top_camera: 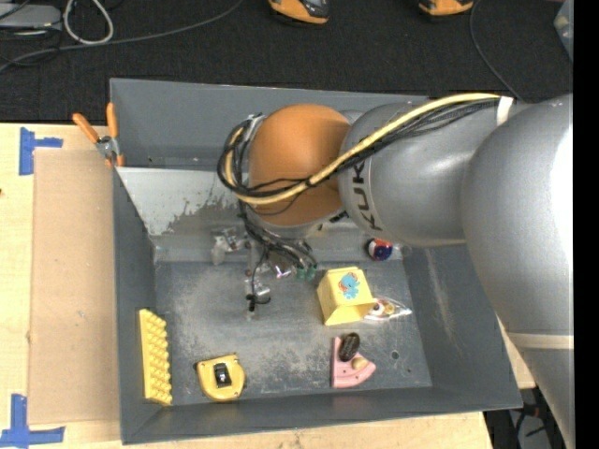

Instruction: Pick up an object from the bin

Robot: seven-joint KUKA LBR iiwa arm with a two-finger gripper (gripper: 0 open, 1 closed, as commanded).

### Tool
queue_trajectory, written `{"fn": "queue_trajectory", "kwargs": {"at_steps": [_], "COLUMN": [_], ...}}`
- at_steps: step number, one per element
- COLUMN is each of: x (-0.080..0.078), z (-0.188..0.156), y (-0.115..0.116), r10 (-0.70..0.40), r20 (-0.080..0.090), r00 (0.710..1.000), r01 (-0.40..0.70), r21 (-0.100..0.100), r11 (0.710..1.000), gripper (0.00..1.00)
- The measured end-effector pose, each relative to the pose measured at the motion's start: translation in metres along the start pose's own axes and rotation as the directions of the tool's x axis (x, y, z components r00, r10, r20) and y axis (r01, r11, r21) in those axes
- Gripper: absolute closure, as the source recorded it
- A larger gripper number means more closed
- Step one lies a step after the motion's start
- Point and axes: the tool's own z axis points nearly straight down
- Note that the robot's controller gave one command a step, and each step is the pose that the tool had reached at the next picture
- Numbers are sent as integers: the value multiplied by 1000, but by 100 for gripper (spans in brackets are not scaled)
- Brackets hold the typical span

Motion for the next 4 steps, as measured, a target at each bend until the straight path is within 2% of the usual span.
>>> {"fn": "queue_trajectory", "kwargs": {"at_steps": [1,2,3,4], "x": [21,41,61,63], "z": [42,36,47,48], "y": [-18,-17,-58,-49], "r10": [110,-37,-2,-10], "r20": [1,-1,-3,-2], "r00": [994,999,1000,1000], "r01": [-110,37,2,10], "r21": [-2,0,-1,-1], "r11": [994,999,1000,1000], "gripper": [0,0,0,0]}}
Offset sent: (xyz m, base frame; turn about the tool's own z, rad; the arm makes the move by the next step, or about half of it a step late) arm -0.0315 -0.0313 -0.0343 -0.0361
